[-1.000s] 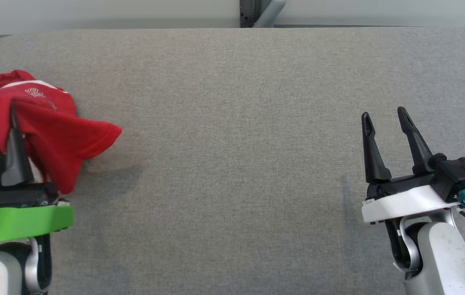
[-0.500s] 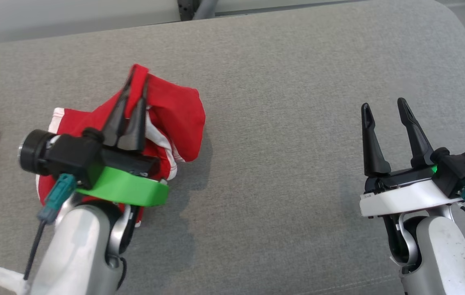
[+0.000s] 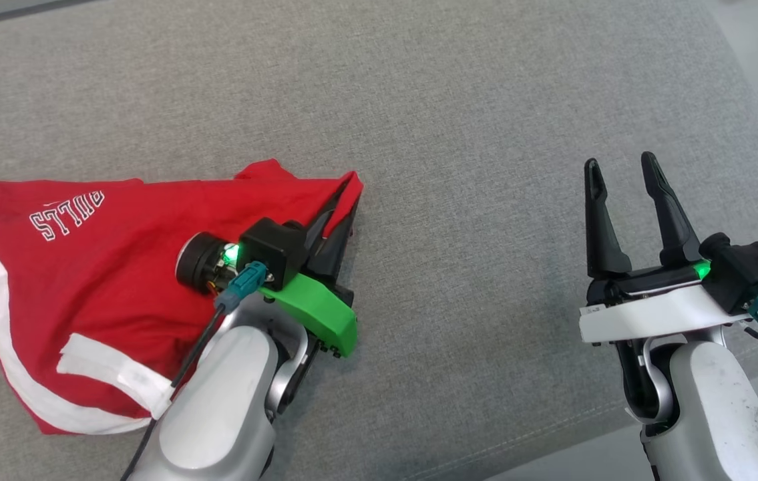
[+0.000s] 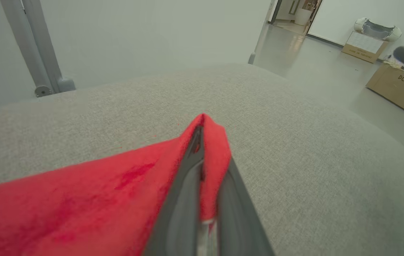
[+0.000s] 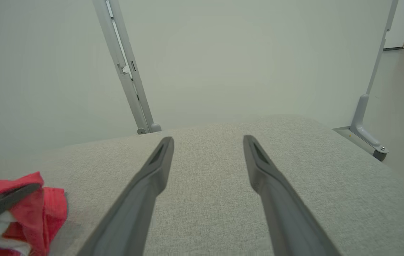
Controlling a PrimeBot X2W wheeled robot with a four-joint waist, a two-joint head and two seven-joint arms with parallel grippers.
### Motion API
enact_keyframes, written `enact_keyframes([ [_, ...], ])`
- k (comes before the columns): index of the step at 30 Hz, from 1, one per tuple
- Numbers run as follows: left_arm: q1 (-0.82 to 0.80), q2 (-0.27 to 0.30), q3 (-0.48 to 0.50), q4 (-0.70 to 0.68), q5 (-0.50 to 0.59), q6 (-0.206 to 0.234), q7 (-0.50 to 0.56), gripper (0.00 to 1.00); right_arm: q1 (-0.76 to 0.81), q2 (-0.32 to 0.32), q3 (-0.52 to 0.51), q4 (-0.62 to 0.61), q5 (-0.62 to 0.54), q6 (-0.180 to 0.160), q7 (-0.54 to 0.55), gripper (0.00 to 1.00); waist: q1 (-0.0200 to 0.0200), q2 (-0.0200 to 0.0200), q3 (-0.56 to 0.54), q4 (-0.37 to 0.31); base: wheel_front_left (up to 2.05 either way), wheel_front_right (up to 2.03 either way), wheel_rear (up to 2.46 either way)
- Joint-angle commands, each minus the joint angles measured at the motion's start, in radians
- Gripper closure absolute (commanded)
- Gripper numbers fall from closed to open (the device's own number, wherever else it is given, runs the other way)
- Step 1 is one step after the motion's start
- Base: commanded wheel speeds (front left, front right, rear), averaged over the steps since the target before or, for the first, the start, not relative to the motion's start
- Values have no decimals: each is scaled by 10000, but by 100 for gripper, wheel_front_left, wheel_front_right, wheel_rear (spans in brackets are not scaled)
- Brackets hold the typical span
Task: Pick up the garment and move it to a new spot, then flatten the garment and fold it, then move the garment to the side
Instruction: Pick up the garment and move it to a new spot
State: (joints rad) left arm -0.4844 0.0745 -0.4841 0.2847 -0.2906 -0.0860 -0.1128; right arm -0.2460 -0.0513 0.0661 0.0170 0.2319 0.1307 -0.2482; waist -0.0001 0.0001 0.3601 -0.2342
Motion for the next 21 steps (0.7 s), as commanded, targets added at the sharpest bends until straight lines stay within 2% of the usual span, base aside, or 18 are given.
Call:
enact_keyframes([
  [1, -217, -31, -139, 361, -59, -86, -74, 100, -123, 3, 16, 77, 75, 1, -84, 0, 1, -1, 464, -442, 0, 0, 0],
  [3, -316, -80, -311, 728, -133, -130, -137, 100, -150, 3, 15, 151, 123, 1, -119, 0, 1, -1, 486, -449, 0, 0, 0],
  [4, -342, -96, -363, 896, -194, -145, -196, 71, -164, 3, 5, 191, 119, 1, -134, 0, 1, -1, 486, -438, 0, 0, 0],
  [5, -389, -107, -426, 1020, -237, -166, -260, 28, -182, 3, -15, 237, 125, 1, -137, 0, 1, -1, 473, -416, 0, 0, 0],
  [6, -434, -117, -510, 1128, -216, -182, -332, 0, -188, 3, -37, 291, 116, 1, -155, 0, 1, -1, 431, -385, 0, 0, 0],
  [11, -499, -151, -750, 1335, -293, -126, -679, 0, -122, 2, -69, 525, 9, 1, -171, 0, 1, -1, 51, -102, 0, 0, 0],
  [14, -480, -168, -639, 1157, -473, 7, -859, 0, -29, -1, -137, 648, -167, 1, -180, 0, 1, -1, -330, 306, 0, 0, 0],
  [21, -100, 338, 92, 634, -699, 495, -1118, 0, 180, -7, -283, 791, -454, 1, -91, 0, 1, -1, -999, 1118, 0, 0, 0],
])
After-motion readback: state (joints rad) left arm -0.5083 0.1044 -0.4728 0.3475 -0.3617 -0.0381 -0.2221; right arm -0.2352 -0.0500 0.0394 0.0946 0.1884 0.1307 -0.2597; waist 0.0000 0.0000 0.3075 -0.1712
